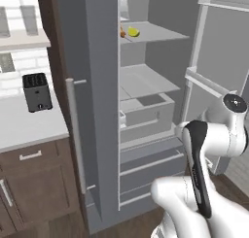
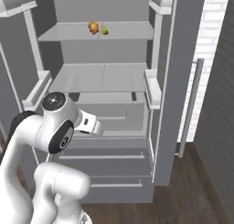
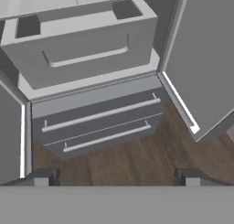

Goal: Place one lemon wedge and one chicken drumstick in each tupperware on the nearby counter, to pack two identical lunches.

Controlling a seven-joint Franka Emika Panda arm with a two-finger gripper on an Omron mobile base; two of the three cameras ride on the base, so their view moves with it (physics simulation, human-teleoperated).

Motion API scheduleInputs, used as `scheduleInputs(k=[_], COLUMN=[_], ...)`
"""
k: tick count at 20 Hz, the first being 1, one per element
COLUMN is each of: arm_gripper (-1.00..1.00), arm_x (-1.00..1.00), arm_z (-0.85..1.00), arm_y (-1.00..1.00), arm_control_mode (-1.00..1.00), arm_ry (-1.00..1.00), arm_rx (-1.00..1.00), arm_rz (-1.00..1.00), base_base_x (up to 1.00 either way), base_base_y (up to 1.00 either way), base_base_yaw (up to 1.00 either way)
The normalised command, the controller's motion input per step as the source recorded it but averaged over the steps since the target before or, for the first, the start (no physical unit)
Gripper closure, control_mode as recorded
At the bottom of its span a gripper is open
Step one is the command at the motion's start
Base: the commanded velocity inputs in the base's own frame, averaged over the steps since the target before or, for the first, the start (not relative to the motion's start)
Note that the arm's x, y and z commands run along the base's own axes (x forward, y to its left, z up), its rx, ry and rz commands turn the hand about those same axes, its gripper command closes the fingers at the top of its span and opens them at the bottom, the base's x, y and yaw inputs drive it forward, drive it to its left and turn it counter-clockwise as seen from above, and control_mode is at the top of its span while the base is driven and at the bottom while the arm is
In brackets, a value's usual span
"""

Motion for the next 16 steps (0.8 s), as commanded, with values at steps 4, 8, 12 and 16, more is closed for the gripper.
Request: scheduleInputs(k=[4, 8, 12, 16], arm_gripper=[-1.0, -1.0, -1.0, -1.0], arm_x=[0.0, 0.0, 0.0, 0.0], arm_z=[0.0, 0.0, 0.0, 0.0], arm_y=[0.0, 0.0, 0.0, 0.0], arm_control_mode=[1.0, 1.0, 1.0, 1.0], arm_ry=[0.0, 0.0, 0.0, 0.0], arm_rx=[0.0, 0.0, 0.0, 0.0], arm_rz=[0.0, 0.0, 0.0, 0.0], base_base_x=[0.05, 0.24, 0.58, 0.62], base_base_y=[-0.58, -0.38, 0.02, 0.02], base_base_yaw=[0.0, 0.01, 0.01, 0.05])
